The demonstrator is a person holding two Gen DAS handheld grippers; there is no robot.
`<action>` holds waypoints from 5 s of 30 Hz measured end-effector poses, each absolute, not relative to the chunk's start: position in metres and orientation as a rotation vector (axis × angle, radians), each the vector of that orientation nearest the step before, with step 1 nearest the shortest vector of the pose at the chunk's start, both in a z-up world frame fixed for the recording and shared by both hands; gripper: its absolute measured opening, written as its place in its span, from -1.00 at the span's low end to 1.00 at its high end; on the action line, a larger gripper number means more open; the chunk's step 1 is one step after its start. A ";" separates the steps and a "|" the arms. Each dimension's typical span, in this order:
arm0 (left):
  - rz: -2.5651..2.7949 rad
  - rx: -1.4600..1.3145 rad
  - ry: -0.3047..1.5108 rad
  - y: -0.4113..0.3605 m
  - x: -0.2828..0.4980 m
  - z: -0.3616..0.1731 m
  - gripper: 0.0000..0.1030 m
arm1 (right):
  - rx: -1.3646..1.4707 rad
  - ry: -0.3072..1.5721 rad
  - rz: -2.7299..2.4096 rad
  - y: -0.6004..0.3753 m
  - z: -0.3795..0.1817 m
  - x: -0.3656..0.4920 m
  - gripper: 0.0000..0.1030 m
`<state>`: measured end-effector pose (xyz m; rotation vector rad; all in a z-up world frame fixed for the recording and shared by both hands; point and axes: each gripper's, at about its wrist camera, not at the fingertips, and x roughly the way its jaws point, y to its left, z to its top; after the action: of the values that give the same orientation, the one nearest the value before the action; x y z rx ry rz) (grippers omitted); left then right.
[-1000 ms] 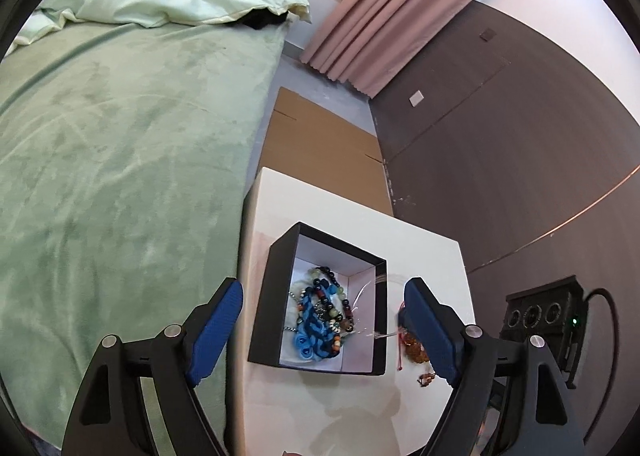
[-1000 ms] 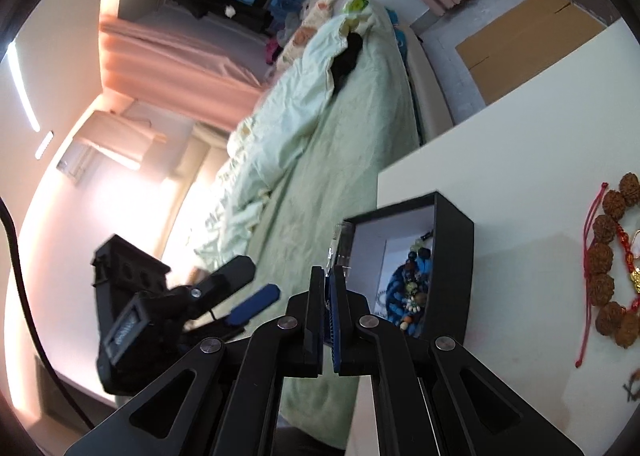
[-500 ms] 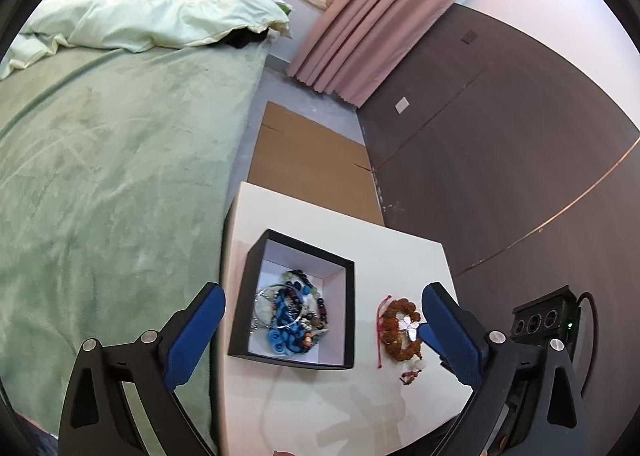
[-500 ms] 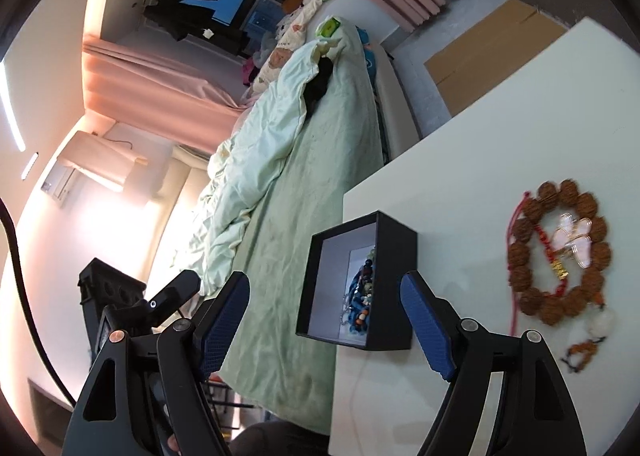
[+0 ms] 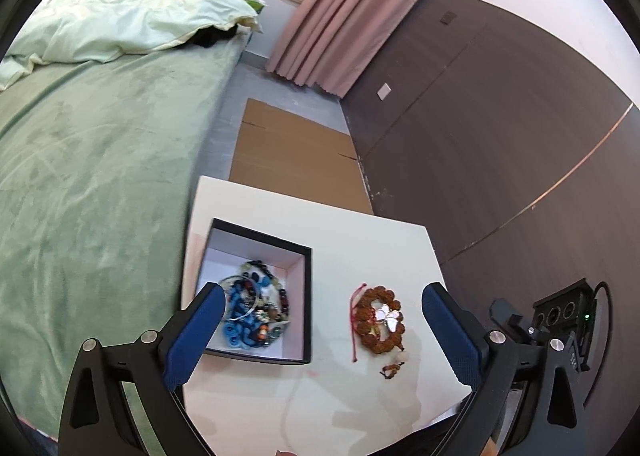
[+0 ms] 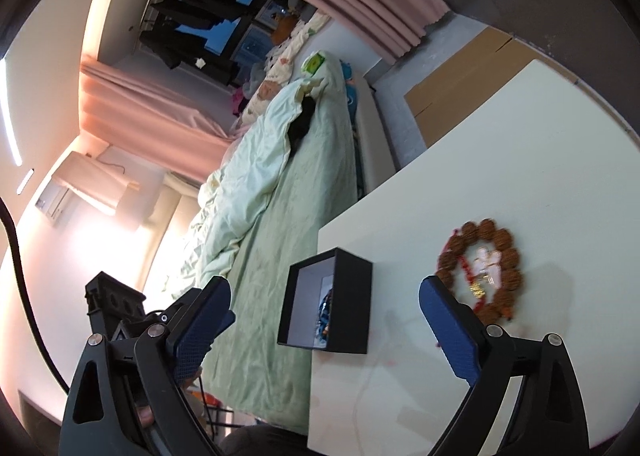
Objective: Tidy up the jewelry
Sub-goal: 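Move both tools back to the rudraksha bracelet on the table, then close the left tool on the rudraksha bead bracelet, then lift the rudraksha bracelet with the left tool while the right tool grasps the butterfly pendant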
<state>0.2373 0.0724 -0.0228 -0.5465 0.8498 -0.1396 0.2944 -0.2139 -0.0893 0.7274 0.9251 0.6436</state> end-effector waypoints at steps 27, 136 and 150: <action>-0.237 -0.345 0.997 -0.026 0.279 -0.054 0.99 | 0.821 0.925 0.391 -0.321 -0.105 0.284 1.00; -0.301 -0.482 0.736 0.063 0.258 -0.007 -0.63 | 0.377 1.154 0.328 -0.201 -0.139 0.318 -0.96; -0.254 -0.492 0.740 0.083 0.245 -0.012 -0.63 | 0.203 1.227 0.268 -0.189 -0.149 0.312 0.06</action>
<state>0.2448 0.0825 -0.0117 -0.4924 0.7404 -0.2539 0.3117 -0.1895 -0.1490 0.2026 1.2274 0.2679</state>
